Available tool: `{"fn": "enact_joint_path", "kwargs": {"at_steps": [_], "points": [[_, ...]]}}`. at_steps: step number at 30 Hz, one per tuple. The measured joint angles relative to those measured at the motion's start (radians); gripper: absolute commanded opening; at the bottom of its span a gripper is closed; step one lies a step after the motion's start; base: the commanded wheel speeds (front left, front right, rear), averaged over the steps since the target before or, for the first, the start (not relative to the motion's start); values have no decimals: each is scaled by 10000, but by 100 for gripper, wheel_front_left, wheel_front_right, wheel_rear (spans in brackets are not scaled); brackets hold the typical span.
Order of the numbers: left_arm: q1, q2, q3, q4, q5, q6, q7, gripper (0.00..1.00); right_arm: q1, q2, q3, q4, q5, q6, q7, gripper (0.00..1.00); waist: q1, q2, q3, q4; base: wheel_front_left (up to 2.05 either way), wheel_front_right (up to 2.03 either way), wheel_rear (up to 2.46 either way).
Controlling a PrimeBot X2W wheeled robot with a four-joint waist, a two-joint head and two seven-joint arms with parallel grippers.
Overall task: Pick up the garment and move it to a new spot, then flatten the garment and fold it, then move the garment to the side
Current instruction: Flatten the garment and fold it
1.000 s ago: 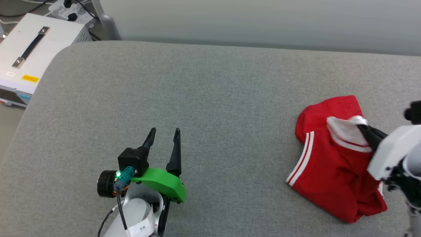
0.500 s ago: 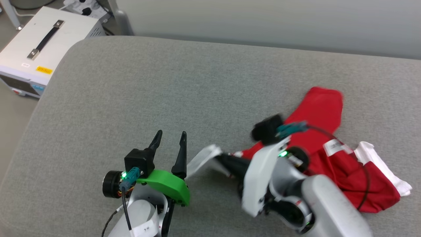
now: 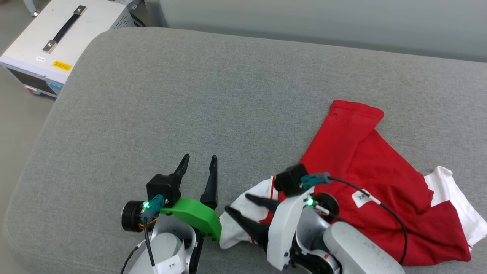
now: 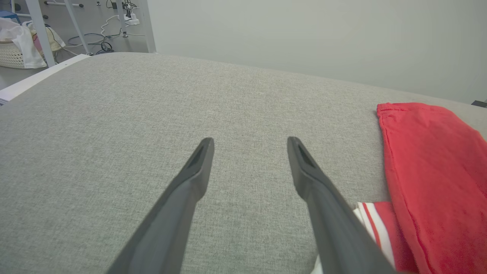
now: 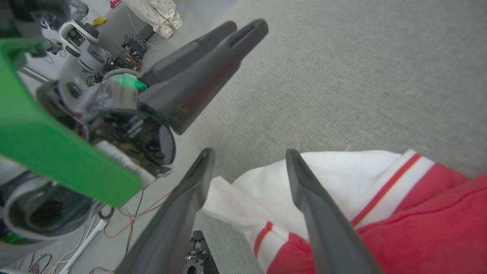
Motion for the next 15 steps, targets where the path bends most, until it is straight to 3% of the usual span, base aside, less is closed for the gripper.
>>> {"fn": "enact_joint_path", "kwargs": {"at_steps": [6,10,15], "points": [[10,29,23,84,-15,0,-12,100,-153,-151,-533,-460,-111,2,-1988,100,0,0,-354,-131,0,0,0],[64,125,54,84,-59,2,-10,100,-6,-368,-1835,-621,-686,2,-2993,100,0,0,-674,-245,0,0,0],[334,336,98,-36,-75,96,6,100,872,-606,-3894,-853,-1555,2,-3379,100,0,0,-1068,-426,0,0,0]]}}
